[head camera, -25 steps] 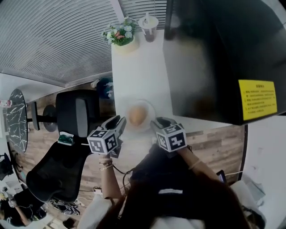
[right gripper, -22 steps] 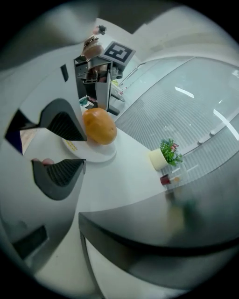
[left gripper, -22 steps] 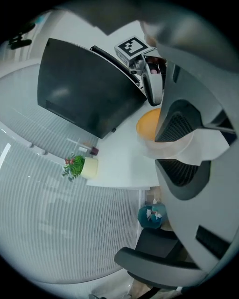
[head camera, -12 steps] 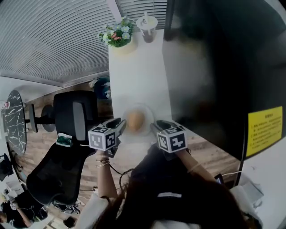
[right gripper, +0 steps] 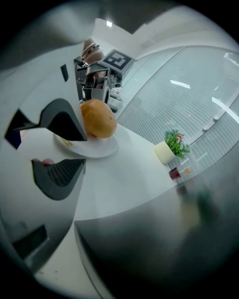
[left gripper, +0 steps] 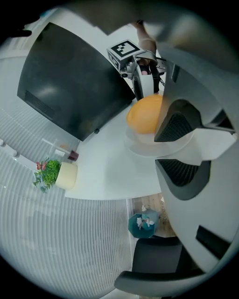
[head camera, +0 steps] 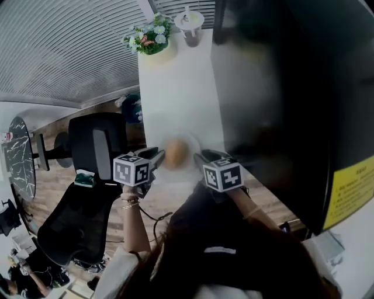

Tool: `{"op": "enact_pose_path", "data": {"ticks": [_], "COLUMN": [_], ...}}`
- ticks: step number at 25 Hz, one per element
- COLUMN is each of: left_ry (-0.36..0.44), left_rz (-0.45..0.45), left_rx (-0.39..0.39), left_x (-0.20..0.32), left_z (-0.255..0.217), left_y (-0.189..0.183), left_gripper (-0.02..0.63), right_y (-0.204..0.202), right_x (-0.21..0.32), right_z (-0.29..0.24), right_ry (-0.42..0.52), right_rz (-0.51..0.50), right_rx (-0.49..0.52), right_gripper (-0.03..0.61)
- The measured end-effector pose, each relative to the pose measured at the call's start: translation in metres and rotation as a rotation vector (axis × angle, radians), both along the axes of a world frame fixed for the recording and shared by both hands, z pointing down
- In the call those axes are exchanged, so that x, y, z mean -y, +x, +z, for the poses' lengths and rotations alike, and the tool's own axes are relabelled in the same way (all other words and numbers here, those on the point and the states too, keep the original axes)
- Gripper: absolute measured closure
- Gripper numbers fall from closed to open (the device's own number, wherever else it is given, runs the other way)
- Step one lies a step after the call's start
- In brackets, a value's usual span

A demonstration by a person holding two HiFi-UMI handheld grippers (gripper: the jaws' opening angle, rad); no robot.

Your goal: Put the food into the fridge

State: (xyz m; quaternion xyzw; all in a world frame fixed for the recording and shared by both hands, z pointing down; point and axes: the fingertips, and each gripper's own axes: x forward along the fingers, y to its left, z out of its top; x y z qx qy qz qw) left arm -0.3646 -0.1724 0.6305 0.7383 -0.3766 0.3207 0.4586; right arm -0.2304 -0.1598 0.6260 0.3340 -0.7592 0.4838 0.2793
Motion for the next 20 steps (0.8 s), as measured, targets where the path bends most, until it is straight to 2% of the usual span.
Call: {"op": "enact_pose_path", "data": {"ticks": [12,17,20], "left_ry": [-0.06,-0.088,-0.107], "left_rz": [0.011,-0.017,-0.037], "left_rx": [-0.054,-0.092,-0.079], "left_x": [-0.0023,-0.0027,-0.0025], "left_z": [0.0014,0.0006,0.001], "left_y": [0.002,0.0015,0.0011], "left_gripper": [0.518,0.52,0.526], "right_y": [-0.0027,-0.0041,-0.0027], "right_x": [-0.0031,-0.0055,-0.005], "right_z": [0.0021,0.0018,0.0031], "right_ry": [0.013,0.03,0.032], "right_rz": [-0.012,-0.043,-0.039], "right_rx": [-0.009,-0.029,-0.029], "right_gripper": [0.477,0.482,0.505]}}
